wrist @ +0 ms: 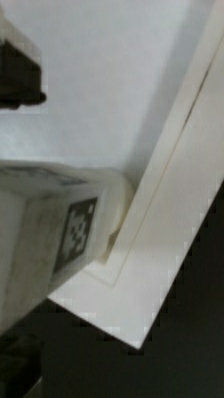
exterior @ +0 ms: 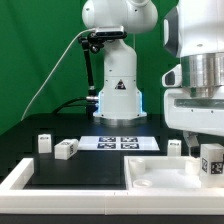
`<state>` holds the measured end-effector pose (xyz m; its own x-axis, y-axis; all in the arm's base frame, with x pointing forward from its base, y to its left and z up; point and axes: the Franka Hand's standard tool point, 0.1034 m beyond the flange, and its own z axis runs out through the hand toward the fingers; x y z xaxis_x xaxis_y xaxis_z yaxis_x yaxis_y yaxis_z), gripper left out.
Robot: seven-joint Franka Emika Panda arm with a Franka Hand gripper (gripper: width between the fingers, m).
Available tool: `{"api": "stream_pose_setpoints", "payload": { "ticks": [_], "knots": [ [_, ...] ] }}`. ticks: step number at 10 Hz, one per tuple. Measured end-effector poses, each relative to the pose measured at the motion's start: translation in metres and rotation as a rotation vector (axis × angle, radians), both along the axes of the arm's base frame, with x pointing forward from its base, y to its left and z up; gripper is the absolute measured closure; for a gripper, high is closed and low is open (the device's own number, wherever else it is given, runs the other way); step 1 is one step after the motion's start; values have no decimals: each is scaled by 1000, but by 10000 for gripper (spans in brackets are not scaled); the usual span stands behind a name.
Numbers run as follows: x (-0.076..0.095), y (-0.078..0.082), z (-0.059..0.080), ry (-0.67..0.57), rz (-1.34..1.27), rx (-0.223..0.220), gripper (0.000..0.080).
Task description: Assemble one leg
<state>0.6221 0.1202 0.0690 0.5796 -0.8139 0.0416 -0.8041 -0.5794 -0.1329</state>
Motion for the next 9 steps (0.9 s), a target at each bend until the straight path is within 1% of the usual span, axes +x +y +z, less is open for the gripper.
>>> {"api": "stream_pose_setpoints", "payload": {
  "ticks": [1, 3, 4, 6, 7, 9],
  "knots": [
    [1, 3, 1, -8, 186, -39, 151],
    [2, 6, 3, -14, 369, -67, 151],
    [2, 6, 3, -17, 514, -96, 151],
    [2, 4, 2, -21, 689, -121, 151],
    [2, 2, 2, -22, 813, -142, 151],
    [3, -1, 2, -25, 944, -162, 151]
  ]
}}
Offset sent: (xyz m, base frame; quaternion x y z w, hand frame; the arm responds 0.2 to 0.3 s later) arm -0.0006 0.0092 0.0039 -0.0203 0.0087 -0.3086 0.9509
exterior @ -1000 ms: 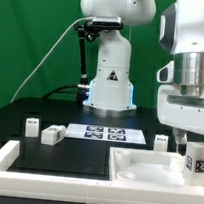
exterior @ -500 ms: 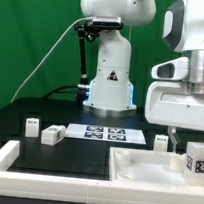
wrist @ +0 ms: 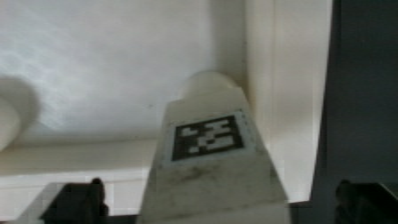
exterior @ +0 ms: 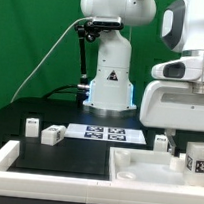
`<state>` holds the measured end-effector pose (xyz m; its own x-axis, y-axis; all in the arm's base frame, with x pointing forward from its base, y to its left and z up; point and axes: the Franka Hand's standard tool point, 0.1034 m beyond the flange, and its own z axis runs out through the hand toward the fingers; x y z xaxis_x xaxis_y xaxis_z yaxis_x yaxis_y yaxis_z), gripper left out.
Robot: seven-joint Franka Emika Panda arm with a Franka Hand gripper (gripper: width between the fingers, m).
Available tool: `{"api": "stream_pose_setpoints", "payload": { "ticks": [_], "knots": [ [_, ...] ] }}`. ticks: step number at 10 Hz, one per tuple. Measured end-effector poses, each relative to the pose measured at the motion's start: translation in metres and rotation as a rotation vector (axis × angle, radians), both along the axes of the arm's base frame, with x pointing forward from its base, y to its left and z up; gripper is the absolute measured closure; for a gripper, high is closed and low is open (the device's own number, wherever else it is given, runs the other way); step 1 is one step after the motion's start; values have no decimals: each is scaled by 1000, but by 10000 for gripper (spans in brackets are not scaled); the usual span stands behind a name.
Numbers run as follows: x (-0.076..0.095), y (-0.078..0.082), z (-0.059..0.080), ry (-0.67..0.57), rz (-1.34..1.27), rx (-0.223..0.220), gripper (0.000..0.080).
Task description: Assemble one leg
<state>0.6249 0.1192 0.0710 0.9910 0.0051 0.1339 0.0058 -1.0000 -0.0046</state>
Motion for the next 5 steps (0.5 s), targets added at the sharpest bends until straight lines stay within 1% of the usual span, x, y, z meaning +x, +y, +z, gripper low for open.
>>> {"api": "stream_pose_setpoints", "payload": {
  "ticks": [1, 2, 3, 4, 5],
  "knots": [
    [0, -3, 0, -1, 41, -6, 151],
    [0, -2, 0, 0, 41, -6, 280],
    [0, -2, 0, 0, 40, -6, 280],
    [0, -2, 0, 0, 39, -6, 419],
    [0, -2, 0, 0, 34, -5, 509]
  ]
}}
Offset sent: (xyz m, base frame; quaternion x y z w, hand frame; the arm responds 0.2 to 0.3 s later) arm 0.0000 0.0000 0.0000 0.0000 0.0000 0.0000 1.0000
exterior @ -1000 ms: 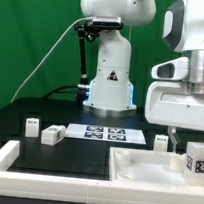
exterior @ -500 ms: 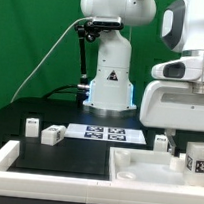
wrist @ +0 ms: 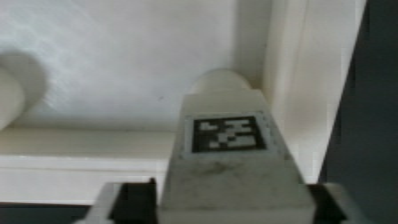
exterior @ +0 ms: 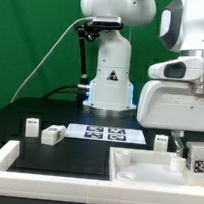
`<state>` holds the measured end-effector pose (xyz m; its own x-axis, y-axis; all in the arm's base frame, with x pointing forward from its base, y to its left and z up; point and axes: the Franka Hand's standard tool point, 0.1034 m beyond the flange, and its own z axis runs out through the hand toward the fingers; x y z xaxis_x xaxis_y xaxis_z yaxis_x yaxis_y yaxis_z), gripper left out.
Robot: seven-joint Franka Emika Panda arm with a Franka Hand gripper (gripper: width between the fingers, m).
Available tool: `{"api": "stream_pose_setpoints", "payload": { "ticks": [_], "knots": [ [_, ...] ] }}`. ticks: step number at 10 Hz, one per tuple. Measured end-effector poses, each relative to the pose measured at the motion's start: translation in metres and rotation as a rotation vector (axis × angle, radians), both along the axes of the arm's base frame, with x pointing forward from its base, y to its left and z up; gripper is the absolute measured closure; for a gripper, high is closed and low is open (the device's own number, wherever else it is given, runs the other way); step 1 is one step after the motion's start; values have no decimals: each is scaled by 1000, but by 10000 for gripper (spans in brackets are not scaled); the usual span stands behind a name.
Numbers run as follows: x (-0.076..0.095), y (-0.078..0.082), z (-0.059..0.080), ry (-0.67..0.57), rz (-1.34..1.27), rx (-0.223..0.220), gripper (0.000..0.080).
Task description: Assemble one leg
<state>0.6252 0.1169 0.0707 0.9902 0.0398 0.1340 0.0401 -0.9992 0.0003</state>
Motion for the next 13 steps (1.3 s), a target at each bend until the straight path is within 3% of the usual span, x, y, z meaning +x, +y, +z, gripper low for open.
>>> {"api": "stream_pose_setpoints", "payload": {
  "ticks": [3, 8, 13],
  "knots": [
    [-2, 1, -1, 5, -157, 23, 509],
    [-2, 0, -2, 4, -886, 122, 509],
    [-4, 1, -2, 33, -1371, 205, 509]
  ]
}}
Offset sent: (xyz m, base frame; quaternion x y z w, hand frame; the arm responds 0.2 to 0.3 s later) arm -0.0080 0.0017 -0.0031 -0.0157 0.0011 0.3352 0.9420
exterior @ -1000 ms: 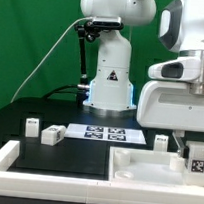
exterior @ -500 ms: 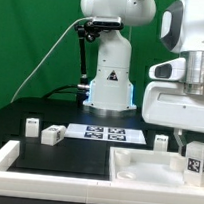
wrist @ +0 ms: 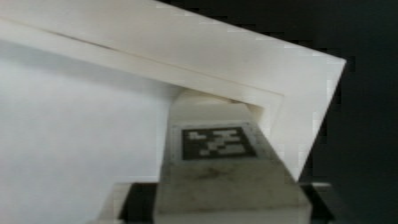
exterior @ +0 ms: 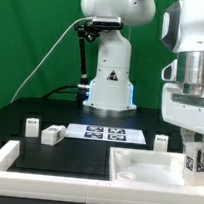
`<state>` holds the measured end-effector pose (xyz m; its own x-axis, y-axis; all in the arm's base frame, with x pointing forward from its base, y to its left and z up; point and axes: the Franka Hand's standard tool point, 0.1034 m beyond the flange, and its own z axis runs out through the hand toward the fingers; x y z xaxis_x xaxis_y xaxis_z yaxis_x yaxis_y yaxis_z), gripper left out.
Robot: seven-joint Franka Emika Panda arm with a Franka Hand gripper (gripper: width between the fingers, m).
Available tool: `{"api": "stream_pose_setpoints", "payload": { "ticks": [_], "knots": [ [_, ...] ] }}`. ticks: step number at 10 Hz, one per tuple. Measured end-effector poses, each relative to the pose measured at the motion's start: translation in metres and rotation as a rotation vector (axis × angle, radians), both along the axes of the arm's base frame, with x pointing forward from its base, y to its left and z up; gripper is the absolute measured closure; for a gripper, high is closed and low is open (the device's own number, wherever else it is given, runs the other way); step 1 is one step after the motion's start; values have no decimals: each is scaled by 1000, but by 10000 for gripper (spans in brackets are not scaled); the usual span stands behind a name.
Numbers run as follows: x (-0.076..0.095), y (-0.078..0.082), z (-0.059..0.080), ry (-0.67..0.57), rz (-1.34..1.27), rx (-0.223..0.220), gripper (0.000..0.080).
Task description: Assemble one leg
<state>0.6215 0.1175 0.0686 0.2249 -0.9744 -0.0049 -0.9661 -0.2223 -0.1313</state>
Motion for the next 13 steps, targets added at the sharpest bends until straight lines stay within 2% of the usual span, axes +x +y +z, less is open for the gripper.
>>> {"api": "stream_pose_setpoints", "payload": {
  "ticks": [1, 3, 4, 5, 9, 13],
  "knots": [
    [0, 0, 0, 1, -28, 12, 509],
    [0, 0, 0, 1, -3, 8, 497],
    [1, 1, 1, 1, 104, -3, 318],
    [1, 3, 1, -2, 140, -7, 184],
    [0, 6, 1, -18, 545, -58, 153],
    [0, 9, 1, -29, 1003, -130, 150]
  ]
}}
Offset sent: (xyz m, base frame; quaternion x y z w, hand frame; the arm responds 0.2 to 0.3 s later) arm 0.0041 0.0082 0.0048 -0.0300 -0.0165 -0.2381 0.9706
